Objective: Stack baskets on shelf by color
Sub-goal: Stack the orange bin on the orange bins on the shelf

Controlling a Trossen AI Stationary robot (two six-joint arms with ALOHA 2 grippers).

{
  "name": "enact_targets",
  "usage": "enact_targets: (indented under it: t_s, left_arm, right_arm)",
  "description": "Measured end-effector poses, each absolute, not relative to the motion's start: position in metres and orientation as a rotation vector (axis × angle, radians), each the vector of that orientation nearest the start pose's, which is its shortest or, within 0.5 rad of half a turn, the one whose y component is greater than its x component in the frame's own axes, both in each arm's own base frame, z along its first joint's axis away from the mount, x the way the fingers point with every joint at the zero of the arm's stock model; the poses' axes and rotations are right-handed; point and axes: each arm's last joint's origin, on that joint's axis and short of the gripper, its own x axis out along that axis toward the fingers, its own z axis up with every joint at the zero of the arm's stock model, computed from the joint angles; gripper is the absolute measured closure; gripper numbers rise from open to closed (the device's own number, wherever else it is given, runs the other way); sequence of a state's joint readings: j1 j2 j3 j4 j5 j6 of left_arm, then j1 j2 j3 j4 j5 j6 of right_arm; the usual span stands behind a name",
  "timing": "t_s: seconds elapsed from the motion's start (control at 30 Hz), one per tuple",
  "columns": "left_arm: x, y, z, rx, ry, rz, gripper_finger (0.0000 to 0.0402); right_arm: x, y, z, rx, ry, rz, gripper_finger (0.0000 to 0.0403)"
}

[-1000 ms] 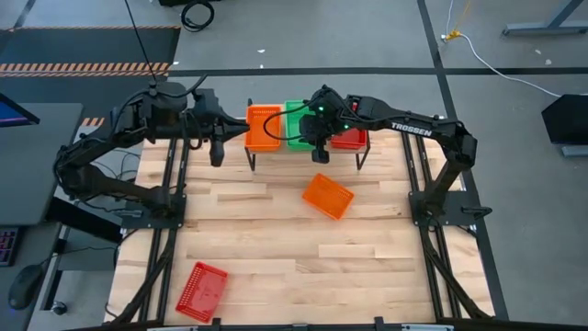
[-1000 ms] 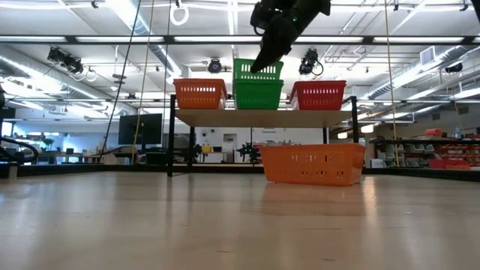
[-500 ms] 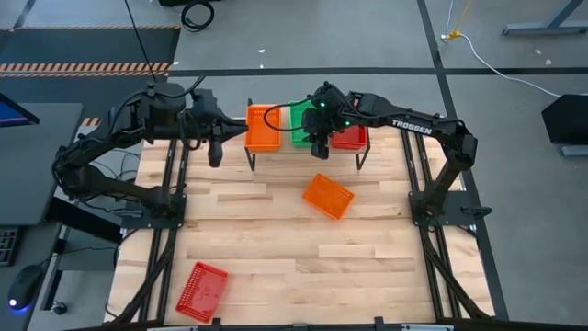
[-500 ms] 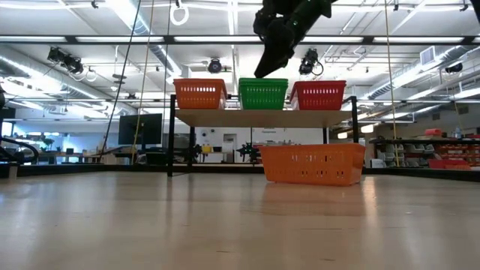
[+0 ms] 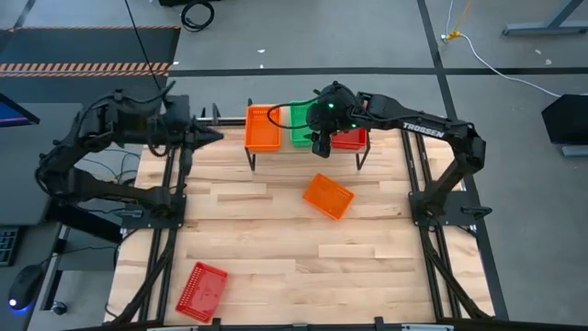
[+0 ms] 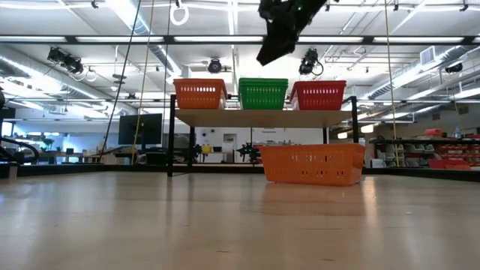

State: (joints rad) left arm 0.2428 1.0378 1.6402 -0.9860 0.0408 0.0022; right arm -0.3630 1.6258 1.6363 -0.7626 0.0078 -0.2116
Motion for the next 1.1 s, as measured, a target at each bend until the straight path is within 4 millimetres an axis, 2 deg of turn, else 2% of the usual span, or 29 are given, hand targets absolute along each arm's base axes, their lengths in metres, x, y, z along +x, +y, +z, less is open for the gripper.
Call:
enact_targets:
  t_s: [0.1,0.23,0.37,0.57,0.73,0.9,1.1]
  left_arm:
    - [0.134,0.03,0.475,-0.102,0.471,0.162,0.0379]
    - [0.128,0.023,0.463,-0.137,0.608,0.094,0.0349]
    - [0.126,0.012,0.456,-0.131,0.706,0.0,0.0315]
    - [0.127,-0.006,0.439,-0.08,0.943,-0.137,0.0265]
    - [0.139,-0.023,0.432,-0.036,1.033,-0.223,0.0233]
    - [0.156,-0.034,0.426,0.009,1.064,-0.197,0.0219]
    - [0.17,-0.05,0.417,-0.009,1.101,-0.197,0.0224]
  right_arm:
    - [0.321,-0.115,0.369,0.003,0.774,-0.279,0.0183]
    - [0.312,-0.094,0.369,0.043,0.857,-0.237,0.0183]
    - [0.307,-0.07,0.365,0.089,0.956,-0.196,0.0183]
    - [0.303,-0.034,0.362,0.174,1.045,-0.13,0.0183]
    - [0.298,-0.002,0.357,0.127,1.143,-0.029,0.0183]
    - [0.293,0.026,0.352,0.042,1.211,0.064,0.0183]
    - [0.289,0.047,0.327,-0.029,1.29,0.128,0.0183]
